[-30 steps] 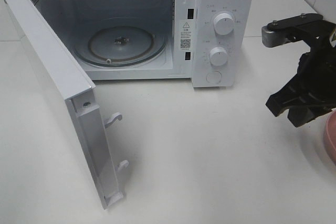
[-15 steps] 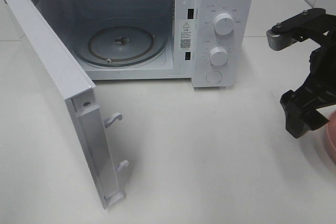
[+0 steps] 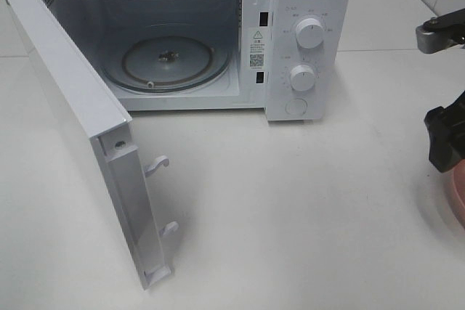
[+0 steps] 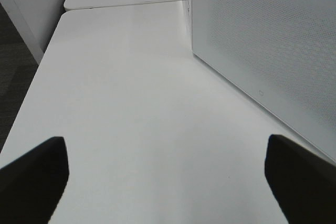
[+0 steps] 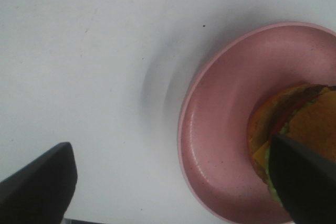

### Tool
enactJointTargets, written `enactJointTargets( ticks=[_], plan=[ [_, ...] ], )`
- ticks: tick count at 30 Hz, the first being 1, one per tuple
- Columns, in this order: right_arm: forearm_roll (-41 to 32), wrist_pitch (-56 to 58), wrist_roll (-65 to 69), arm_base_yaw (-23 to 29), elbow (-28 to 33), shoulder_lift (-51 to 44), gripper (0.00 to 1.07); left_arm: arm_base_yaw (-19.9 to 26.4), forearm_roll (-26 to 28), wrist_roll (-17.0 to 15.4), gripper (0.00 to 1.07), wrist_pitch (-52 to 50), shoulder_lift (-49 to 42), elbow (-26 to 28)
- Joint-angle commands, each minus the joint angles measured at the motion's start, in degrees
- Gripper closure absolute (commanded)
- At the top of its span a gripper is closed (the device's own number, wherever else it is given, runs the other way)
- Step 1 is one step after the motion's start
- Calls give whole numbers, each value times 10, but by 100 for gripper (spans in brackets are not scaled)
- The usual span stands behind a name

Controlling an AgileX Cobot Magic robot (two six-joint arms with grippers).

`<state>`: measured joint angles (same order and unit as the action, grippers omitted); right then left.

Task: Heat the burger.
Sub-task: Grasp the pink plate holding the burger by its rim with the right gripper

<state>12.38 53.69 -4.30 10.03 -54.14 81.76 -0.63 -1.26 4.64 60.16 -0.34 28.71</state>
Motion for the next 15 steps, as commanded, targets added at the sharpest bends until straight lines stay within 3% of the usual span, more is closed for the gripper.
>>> enactJointTargets(
  ticks=[1, 15],
  plan=[
    [1, -29, -6, -30, 6, -2, 15, -2, 2, -1, 12, -5, -13, -2],
    [0, -98, -6, -79, 50, 42, 23, -2, 2, -1, 12, -5, -13, -2]
  ],
)
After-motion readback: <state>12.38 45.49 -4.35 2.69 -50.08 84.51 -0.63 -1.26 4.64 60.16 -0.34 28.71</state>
